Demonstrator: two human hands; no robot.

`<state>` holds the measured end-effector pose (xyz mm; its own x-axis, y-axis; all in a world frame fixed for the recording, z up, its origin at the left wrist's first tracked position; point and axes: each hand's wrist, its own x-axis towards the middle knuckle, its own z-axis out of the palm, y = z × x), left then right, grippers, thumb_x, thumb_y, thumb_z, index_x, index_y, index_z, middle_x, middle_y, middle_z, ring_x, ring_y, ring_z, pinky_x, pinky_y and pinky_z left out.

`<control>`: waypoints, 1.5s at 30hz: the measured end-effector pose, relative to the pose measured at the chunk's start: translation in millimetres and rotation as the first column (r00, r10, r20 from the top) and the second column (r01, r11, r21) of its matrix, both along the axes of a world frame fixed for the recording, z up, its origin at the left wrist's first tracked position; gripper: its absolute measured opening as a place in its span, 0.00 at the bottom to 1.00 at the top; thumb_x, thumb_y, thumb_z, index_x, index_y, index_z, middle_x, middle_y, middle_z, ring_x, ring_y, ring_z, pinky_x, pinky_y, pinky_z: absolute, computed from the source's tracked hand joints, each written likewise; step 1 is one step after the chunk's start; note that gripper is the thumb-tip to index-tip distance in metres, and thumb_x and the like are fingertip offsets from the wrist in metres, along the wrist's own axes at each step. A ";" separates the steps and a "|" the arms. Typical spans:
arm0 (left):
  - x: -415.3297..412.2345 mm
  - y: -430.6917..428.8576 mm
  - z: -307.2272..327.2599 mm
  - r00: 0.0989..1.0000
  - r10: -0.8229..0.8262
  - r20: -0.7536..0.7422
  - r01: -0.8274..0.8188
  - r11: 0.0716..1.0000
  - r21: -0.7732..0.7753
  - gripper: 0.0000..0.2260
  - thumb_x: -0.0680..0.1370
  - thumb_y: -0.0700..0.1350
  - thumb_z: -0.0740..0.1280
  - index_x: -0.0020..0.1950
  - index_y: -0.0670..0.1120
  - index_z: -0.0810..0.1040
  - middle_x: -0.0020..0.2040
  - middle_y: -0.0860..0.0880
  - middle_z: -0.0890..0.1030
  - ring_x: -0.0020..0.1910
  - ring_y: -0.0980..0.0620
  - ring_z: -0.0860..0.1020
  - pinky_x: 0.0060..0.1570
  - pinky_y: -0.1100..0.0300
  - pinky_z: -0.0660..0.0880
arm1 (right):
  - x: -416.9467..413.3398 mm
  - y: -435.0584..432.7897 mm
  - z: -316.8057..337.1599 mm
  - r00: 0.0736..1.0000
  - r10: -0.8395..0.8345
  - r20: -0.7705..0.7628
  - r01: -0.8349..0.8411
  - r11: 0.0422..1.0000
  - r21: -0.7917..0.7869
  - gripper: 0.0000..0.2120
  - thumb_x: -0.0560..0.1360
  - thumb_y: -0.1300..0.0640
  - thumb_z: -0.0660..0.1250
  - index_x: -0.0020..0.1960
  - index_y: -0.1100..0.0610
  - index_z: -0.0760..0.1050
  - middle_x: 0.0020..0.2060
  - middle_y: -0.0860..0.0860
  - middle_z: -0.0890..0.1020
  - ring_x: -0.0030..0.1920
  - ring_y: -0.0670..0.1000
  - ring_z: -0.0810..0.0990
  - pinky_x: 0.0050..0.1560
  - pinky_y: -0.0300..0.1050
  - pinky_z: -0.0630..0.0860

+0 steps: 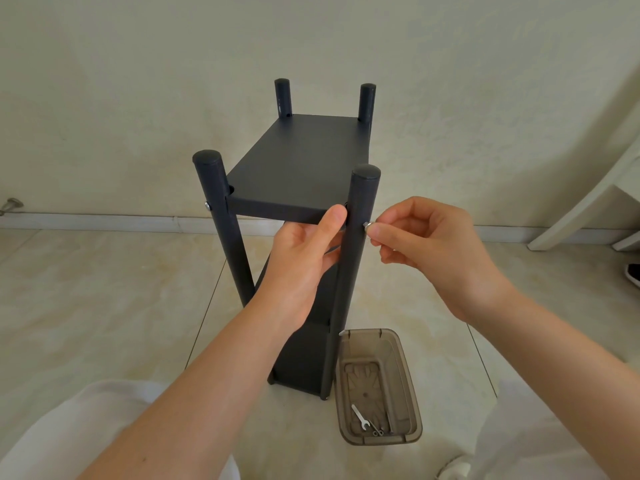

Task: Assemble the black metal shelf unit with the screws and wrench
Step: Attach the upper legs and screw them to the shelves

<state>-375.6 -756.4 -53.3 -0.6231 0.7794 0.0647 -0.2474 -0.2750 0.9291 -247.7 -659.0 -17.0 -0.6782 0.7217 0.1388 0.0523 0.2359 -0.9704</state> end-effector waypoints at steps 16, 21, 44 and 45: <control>4.4 -13.7 4.4 0.748 0.210 -0.629 -0.424 0.881 -0.210 0.15 0.77 0.62 0.65 0.42 0.53 0.84 0.38 0.57 0.86 0.41 0.58 0.85 0.45 0.62 0.79 | -5.8 18.4 12.2 0.948 0.308 0.079 -0.300 0.948 -0.104 0.18 0.75 0.60 0.72 0.61 0.43 0.78 0.58 0.47 0.82 0.60 0.47 0.80 0.61 0.49 0.78; 5.3 -25.8 4.5 -0.010 0.409 -0.913 -0.500 0.788 0.359 0.17 0.77 0.55 0.72 0.37 0.42 0.84 0.32 0.49 0.82 0.33 0.51 0.78 0.38 0.57 0.75 | -10.5 23.9 15.6 0.944 0.321 0.078 -0.305 0.938 -0.165 0.19 0.70 0.62 0.76 0.56 0.44 0.81 0.55 0.52 0.84 0.55 0.50 0.83 0.62 0.52 0.76; -6.2 -15.9 20.5 -0.027 0.200 -0.979 -0.457 0.869 0.190 0.19 0.77 0.56 0.67 0.60 0.45 0.84 0.60 0.50 0.83 0.66 0.47 0.78 0.77 0.38 0.54 | -33.9 18.3 13.8 0.959 0.276 0.062 -0.236 0.902 -0.362 0.14 0.81 0.52 0.63 0.61 0.59 0.77 0.50 0.57 0.86 0.53 0.58 0.85 0.62 0.59 0.76; -6.6 -16.6 20.2 -0.046 0.193 -0.980 -0.472 0.860 0.191 0.20 0.77 0.57 0.67 0.61 0.46 0.84 0.60 0.50 0.83 0.66 0.46 0.78 0.77 0.37 0.54 | -33.9 19.9 15.0 0.957 0.286 0.057 -0.247 0.899 -0.362 0.14 0.81 0.53 0.62 0.61 0.60 0.77 0.50 0.58 0.86 0.53 0.59 0.85 0.61 0.58 0.77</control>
<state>-382.2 -773.0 -33.1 -0.2824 0.5810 0.7633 0.9591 0.1542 0.2375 -281.6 -639.1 -1.9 -0.8485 0.5009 -0.1706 0.1415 -0.0958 -0.9853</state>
